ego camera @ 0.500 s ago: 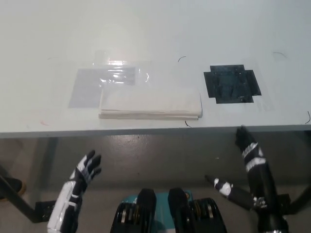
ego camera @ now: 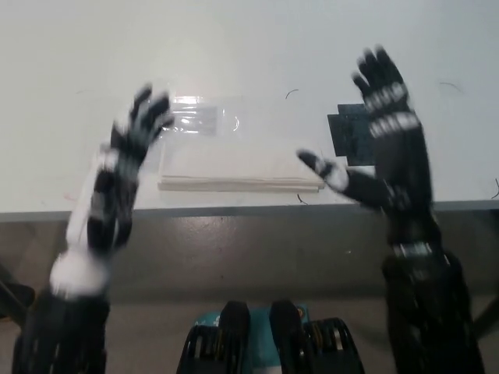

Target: A stack of napkins is kept in the middle of the table close to the robot and the robot places both its hands sideways on the stack. Then it moves its hands away from each other while pressing down on the napkins to make them smooth

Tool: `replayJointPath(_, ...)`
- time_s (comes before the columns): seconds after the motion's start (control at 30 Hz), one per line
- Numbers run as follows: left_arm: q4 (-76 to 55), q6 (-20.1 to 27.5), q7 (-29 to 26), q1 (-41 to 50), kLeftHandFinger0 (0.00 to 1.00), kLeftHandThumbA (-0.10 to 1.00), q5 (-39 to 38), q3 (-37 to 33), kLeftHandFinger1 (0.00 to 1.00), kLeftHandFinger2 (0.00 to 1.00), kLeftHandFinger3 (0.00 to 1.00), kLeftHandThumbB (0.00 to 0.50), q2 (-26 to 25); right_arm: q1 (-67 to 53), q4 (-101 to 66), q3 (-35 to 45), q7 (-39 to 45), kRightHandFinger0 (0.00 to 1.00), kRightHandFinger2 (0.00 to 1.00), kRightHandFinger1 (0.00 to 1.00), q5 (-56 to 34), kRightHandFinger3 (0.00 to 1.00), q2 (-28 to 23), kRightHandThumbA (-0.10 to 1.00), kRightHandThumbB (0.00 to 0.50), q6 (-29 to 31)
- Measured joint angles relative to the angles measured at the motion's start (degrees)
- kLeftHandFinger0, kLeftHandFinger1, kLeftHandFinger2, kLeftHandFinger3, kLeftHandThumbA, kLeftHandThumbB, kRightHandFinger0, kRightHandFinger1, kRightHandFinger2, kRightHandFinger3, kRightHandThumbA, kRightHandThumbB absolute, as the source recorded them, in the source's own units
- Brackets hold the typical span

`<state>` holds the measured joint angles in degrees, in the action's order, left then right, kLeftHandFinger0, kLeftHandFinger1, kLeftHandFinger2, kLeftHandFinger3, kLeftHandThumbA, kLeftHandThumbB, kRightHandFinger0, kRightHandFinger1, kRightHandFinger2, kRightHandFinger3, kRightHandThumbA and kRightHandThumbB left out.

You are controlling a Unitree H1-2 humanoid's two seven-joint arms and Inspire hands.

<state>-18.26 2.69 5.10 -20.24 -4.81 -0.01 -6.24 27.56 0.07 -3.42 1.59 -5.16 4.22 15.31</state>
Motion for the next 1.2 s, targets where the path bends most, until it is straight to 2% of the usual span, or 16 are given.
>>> replayJointPath(0.07,3.55,-0.91,-0.22,-3.95,1.00,1.00,0.05,0.54,1.00,1.00,1.00,0.171,0.54,3.35,3.35,0.77,-0.15,1.00,1.00,1.00,-0.81,1.00,0.65,1.00,0.249,-0.86)
replayJointPath(0.13,8.90,-1.82,-0.57,-8.90,1.00,1.00,0.07,0.87,1.00,1.00,1.00,0.190,0.91,7.71,7.81,1.99,-0.34,1.00,1.00,1.00,-1.80,1.00,1.62,1.00,0.231,-1.61)
replayJointPath(0.17,11.09,-2.16,-0.69,-10.62,1.00,1.00,0.05,1.04,1.00,1.00,1.00,0.200,0.98,9.11,9.79,2.44,-0.44,1.00,1.00,1.00,-2.21,1.00,2.00,1.00,0.232,-1.91)
replayJointPath(0.2,14.17,-2.51,-0.79,-12.80,1.00,1.00,-0.19,1.47,1.00,1.00,1.00,0.232,1.16,10.69,11.76,3.09,-0.51,1.00,1.00,1.00,-3.05,1.00,2.54,1.00,0.241,-2.24)
replayJointPath(0.27,20.77,-3.50,-1.06,-17.16,1.00,1.00,-0.75,2.68,1.00,1.00,1.00,0.251,1.68,14.43,17.28,5.13,-0.54,1.00,1.00,1.00,-4.85,1.00,3.93,1.00,0.230,-2.69)
replayJointPath(0.4,31.09,-5.32,-1.26,-23.73,1.00,1.00,-2.47,4.68,1.00,1.00,1.00,0.256,2.67,21.02,28.39,8.46,-0.58,1.00,1.00,1.00,-7.74,1.00,5.92,1.00,0.205,-2.82)
replayJointPath(0.6,46.07,-5.74,-1.50,-30.77,1.00,1.00,-4.03,7.00,1.00,1.00,1.00,0.246,3.84,29.60,47.14,13.71,-0.46,1.00,1.00,1.00,-11.04,1.00,6.70,1.00,0.238,-1.77)
replayJointPath(0.7,53.26,-5.52,-1.56,-33.42,1.00,1.00,-4.39,7.49,1.00,1.00,1.00,0.260,3.84,33.39,56.24,18.43,0.45,1.00,1.00,1.00,-14.10,1.00,6.97,1.00,0.230,-1.23)
replayJointPath(0.87,61.74,-4.93,-1.70,-35.78,1.00,1.00,-6.04,10.60,1.00,1.00,1.00,0.243,4.48,37.40,67.08,26.86,2.13,1.00,1.00,1.00,-19.03,1.00,7.12,1.00,0.227,-0.65)
replayJointPath(0.9,64.06,-4.89,-1.77,-36.28,1.00,1.00,-6.93,12.23,1.00,1.00,1.00,0.253,4.83,38.09,69.63,28.99,3.11,1.00,1.00,1.00,-20.55,1.00,7.11,1.00,0.221,-0.56)
replayJointPath(0.97,66.13,-4.80,-1.87,-36.62,1.00,1.00,-7.82,13.94,1.00,1.00,1.00,0.265,5.32,38.45,71.77,30.70,3.97,1.00,1.00,1.00,-21.83,1.00,7.10,1.00,0.235,-0.43)
replayJointPath(1.03,68.03,-4.51,-2.01,-36.81,1.00,1.00,-8.51,14.98,1.00,1.00,1.00,0.258,5.75,38.74,73.83,32.03,4.70,1.00,1.00,1.00,-22.79,1.00,7.10,1.00,0.226,-0.35)
replayJointPath(1.1,69.32,-4.08,-2.20,-36.81,1.00,1.00,-8.82,15.44,1.00,1.00,1.00,0.260,6.16,38.89,75.04,32.61,5.15,1.00,1.00,1.00,-23.38,1.00,7.08,1.00,0.254,-0.30)
replayJointPath(1.2,71.24,-3.28,-2.27,-36.83,1.00,1.00,-9.22,15.76,1.00,1.00,1.00,0.258,6.73,39.07,76.60,33.03,5.35,1.00,1.00,1.00,-23.86,1.00,7.02,1.00,0.263,-0.23)
